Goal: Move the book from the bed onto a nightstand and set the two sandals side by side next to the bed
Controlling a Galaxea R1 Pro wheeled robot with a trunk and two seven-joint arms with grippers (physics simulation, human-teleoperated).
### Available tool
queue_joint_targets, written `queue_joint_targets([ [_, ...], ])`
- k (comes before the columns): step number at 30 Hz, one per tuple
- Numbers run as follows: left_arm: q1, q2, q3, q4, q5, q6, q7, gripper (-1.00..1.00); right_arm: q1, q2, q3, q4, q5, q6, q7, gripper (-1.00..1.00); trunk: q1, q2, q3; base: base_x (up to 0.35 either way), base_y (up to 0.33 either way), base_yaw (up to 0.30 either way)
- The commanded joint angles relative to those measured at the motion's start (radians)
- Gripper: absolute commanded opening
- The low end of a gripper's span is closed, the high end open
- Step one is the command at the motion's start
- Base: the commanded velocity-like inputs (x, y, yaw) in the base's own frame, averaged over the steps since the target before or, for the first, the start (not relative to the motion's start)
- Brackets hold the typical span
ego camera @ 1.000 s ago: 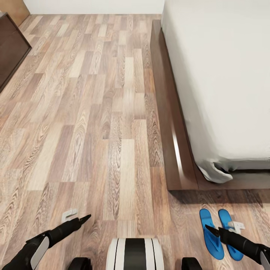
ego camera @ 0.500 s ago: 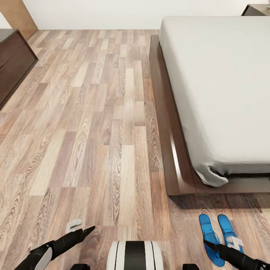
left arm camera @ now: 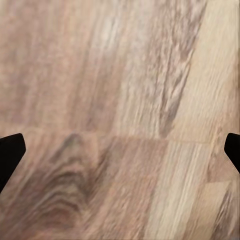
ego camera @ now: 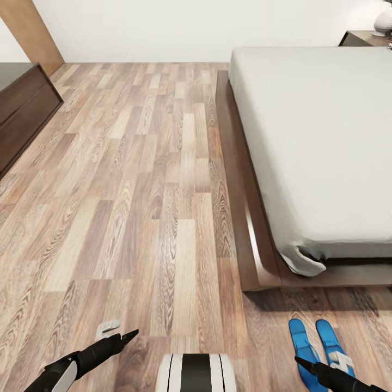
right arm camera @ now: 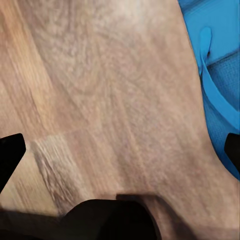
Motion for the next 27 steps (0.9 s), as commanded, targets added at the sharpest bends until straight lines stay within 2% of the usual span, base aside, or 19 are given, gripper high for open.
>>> queue_joint_targets([
  [1, 0.0, 0.0, 0.002, 0.0, 0.008, 0.01, -0.004, 1.0, 0.0, 0.0, -0.006, 0.0, -0.001, 0.011, 0.007, 1.0, -0.001, 0.0, 0.003, 0.0, 0.0, 0.0],
  [27, 0.0, 0.0, 0.002, 0.0, 0.009, 0.01, -0.003, 1.0, -0.001, 0.003, -0.003, 0.001, 0.002, 0.009, 0.001, 1.0, -0.012, 0.006, 0.104, 0.0, 0.0, 0.0],
])
